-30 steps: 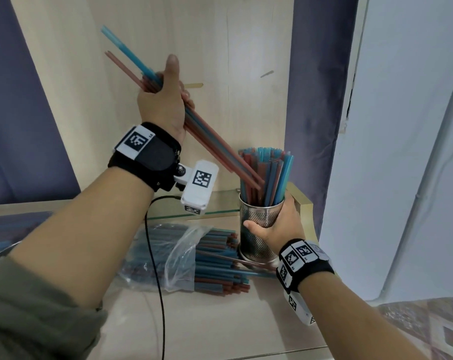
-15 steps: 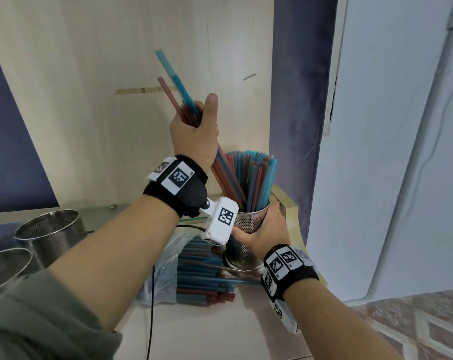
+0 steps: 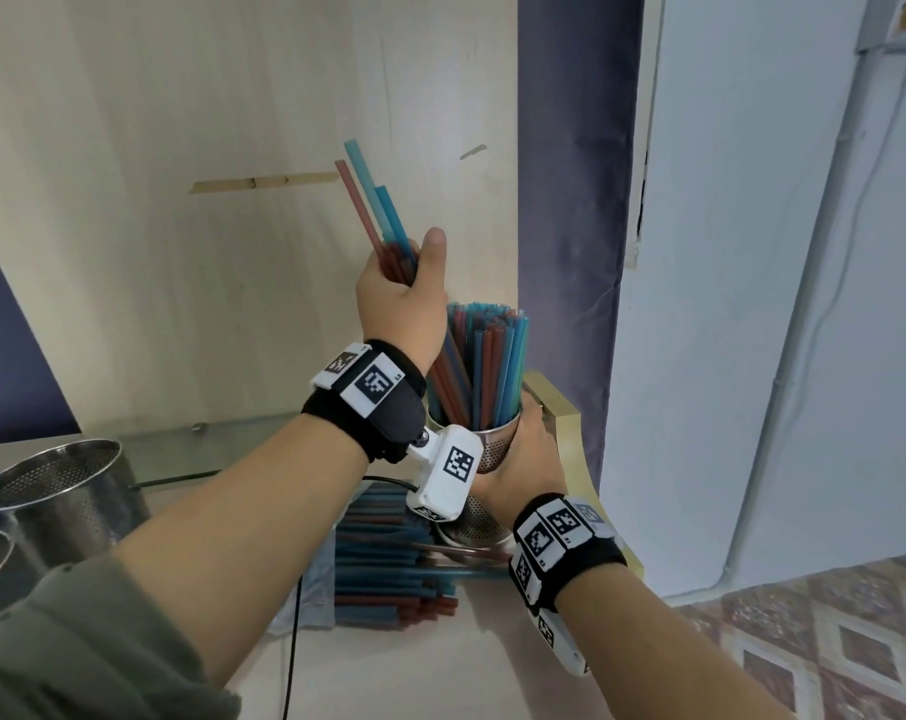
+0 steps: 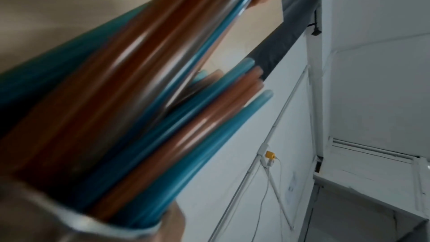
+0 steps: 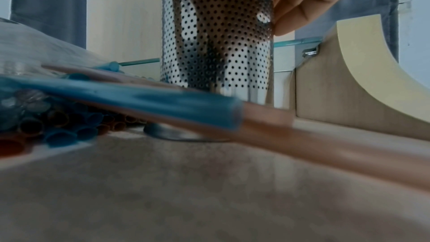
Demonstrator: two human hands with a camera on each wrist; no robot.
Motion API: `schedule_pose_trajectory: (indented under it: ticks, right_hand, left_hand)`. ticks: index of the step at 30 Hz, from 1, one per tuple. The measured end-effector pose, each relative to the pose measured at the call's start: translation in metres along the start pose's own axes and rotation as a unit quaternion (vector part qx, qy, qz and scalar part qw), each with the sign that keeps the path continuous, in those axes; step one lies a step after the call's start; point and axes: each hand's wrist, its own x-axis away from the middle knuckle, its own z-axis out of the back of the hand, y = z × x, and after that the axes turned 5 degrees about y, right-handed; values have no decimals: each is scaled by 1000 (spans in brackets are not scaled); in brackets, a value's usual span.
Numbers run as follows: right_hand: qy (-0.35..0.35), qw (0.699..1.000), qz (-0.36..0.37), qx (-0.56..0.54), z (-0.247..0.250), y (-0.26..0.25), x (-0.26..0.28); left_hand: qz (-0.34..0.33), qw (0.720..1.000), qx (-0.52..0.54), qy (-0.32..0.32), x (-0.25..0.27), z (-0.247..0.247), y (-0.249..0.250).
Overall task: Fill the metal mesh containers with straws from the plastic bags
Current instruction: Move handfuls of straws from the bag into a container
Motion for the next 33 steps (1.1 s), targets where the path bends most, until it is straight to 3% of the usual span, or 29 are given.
schedule_pose_trajectory:
  ticks: [3,5,7,10,15,17,20,22,23,25,29,31,33]
  right_hand:
    - [-1,1000,8,5,0,-1,0]
    - [3,1000,18,14,0,0,1]
    - [6,1000,23,18,0,-1,2]
    - [8,999,28,16,2,-2,3]
    - [7,999,40,26,5,-3,4]
    - [3,999,40,26,5,-3,3]
    - [1,999,35,29,4,-2,2]
    - [-2,999,31,30,3,-2,1]
    - [-3,999,29,31,3,-2,1]
    - [-6,999,27,31,4,-2,1]
    - [-9,999,23,32,5,-3,2]
    - [-8,999,20,29,5,-3,2]
    - [-8,999,22,30,5,-3,2]
  left_hand:
    - [-28,995,-94,-20,9,4,-14]
    - [-93,977,-187,-31,19,6,-22]
    - [-111,961,-253,-30,27,8,-26]
    - [-57,970,-229,-50,25,15,-27]
    - [-166,947,-257,-96,0,30,-33]
    - [-252,917,-292,-104,-12,36,-23]
    - [-387,846,-339,-137,-32,40,-11]
    - [-415,827,-338,-174,-41,41,-9]
    - [-406,832,-326,-190,-43,40,-9]
    - [-347,873,-270,-210,-40,37,-10]
    - [-219,944,-205,-139,-30,24,-18]
    - [-173,959,-196,-113,-22,22,-28]
    - [-200,956,-191,-100,-10,31,-42]
